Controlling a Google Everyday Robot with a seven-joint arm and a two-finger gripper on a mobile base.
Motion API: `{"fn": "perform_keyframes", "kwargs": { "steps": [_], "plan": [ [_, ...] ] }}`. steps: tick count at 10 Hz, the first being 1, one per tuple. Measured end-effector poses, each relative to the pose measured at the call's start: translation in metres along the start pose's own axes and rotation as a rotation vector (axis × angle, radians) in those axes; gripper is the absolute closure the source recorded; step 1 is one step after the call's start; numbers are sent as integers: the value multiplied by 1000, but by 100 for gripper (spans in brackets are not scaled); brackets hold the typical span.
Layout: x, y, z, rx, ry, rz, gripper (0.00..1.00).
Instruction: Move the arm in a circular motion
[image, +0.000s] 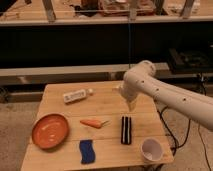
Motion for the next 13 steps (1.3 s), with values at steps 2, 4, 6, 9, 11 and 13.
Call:
{"fn": "perform_keyframes", "kwargs": {
  "steps": [2,4,6,9,11,13],
  "plan": [
    [38,26,10,-30,-1,68,20],
    [66,59,13,-56,7,141,20],
    [65,93,4,-68,12,178,20],
    [28,129,-14,-70,3,170,20],
    [-9,127,-22,-53,-18,132,20],
    [-53,102,-30,-16,-44,65,20]
  ]
}}
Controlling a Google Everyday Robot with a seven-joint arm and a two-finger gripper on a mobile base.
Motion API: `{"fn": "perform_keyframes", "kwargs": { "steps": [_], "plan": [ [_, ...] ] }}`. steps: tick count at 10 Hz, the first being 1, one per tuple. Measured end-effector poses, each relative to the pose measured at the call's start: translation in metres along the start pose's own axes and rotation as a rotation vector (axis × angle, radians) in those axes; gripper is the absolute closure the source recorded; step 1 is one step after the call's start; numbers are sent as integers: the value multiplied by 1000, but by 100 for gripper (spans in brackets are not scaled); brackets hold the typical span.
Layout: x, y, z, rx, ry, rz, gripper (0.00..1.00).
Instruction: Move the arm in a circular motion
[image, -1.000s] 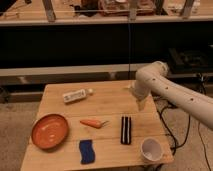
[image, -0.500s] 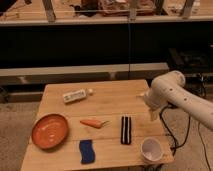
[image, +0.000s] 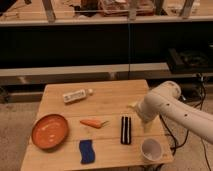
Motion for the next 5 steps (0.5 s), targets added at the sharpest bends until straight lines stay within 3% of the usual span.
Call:
{"fn": "perform_keyframes", "kwargs": {
  "steps": [3,5],
  "plan": [
    [-62,-56,0,55,-62,-132,20],
    [-84,-92,5,62,-96,-203,20]
  ]
}}
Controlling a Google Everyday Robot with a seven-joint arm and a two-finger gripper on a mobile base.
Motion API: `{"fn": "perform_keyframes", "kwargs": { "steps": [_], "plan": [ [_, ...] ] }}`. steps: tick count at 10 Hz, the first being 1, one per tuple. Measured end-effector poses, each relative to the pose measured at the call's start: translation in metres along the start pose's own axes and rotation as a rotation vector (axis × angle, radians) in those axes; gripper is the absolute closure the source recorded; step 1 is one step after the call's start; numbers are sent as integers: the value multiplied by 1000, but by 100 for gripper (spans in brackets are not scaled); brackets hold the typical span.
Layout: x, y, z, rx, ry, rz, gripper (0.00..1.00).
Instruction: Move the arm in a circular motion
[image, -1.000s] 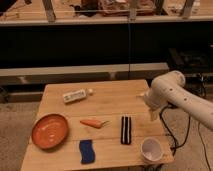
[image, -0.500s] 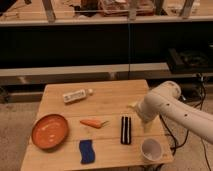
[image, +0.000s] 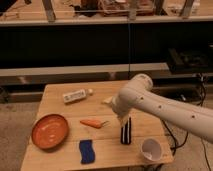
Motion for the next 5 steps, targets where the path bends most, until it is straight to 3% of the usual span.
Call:
{"fn": "perform_keyframes", "kwargs": {
  "steps": [2,5],
  "plan": [
    [0,-62,17,0,-22,-64,20],
    [15,-98,30,-26,-9,-50,20]
  ]
}}
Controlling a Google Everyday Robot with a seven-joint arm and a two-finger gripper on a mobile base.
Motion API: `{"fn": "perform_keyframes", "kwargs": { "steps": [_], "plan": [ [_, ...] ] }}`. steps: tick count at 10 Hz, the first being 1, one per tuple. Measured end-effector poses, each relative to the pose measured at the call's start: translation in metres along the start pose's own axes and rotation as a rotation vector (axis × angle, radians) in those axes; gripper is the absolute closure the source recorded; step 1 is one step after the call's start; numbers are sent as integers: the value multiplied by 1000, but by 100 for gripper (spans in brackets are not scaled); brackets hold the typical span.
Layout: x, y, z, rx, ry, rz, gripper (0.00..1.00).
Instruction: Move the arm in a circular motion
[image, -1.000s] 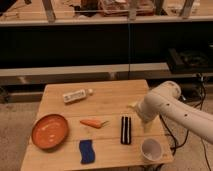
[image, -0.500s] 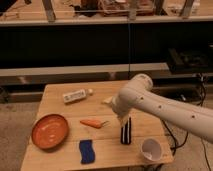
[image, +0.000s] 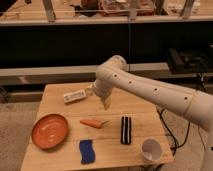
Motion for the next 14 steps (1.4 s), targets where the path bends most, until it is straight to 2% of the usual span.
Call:
{"fn": "perform_keyframes", "kwargs": {
  "steps": [2,5,8,10,12,14],
  "plan": [
    [18,0,3,-23,19,38,20],
    [62,37,-3,-78,61,129,20],
    [113,99,-18,-141,102,250,20],
    [141,140,-30,-169,129,339,20],
    [158,181,-43,-194,154,411,20],
    [167,236,-66,-213,179,472,20]
  ]
}}
